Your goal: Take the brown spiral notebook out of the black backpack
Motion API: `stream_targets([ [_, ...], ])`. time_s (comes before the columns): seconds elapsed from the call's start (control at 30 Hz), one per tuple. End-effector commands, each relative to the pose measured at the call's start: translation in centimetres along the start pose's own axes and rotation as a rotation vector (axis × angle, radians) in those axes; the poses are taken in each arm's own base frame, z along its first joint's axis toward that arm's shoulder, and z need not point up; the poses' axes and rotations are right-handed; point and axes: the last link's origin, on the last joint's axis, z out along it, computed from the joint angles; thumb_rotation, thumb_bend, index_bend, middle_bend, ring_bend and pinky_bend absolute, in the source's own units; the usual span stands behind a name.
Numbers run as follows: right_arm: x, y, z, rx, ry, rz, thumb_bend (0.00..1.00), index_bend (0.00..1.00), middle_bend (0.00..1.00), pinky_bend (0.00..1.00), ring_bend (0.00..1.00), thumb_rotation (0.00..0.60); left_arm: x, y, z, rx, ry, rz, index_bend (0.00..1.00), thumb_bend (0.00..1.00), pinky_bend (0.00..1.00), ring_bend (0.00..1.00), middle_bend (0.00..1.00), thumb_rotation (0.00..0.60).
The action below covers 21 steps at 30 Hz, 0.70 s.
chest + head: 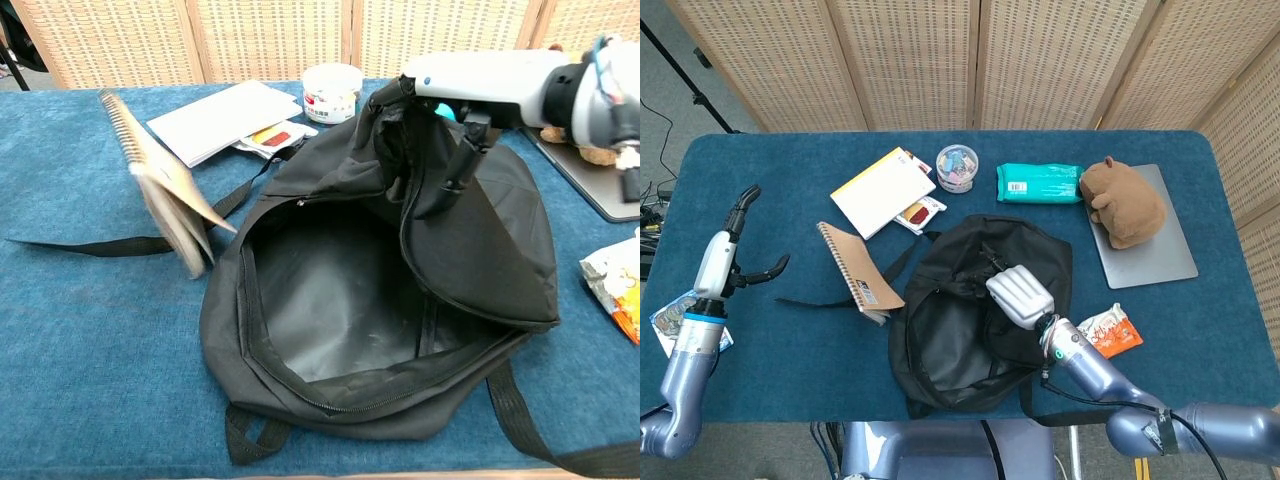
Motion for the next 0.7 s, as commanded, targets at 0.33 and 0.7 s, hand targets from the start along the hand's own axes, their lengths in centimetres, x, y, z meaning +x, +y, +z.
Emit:
stream_targets([
  [0.33, 5.0, 3.8, -9.2, 0.107, 0.218, -0.517, 0.0, 0.25, 0.04, 0.18, 0.0, 0.6, 2.4, 1.7, -3.1, -0.046, 0.094, 0.064, 0.0, 0.37, 0.0, 0.0, 0.0, 0.6],
  [0.7, 7.1, 12.4, -17.0, -0.133, 0.375, -0.588, 0.0, 0.21, 0.0, 0.14, 0.0, 0.6, 2.9, 0.9, -9.1, 0.056, 0.112, 0.164, 0.0, 0.43, 0.0, 0.0, 0.0, 0.6],
])
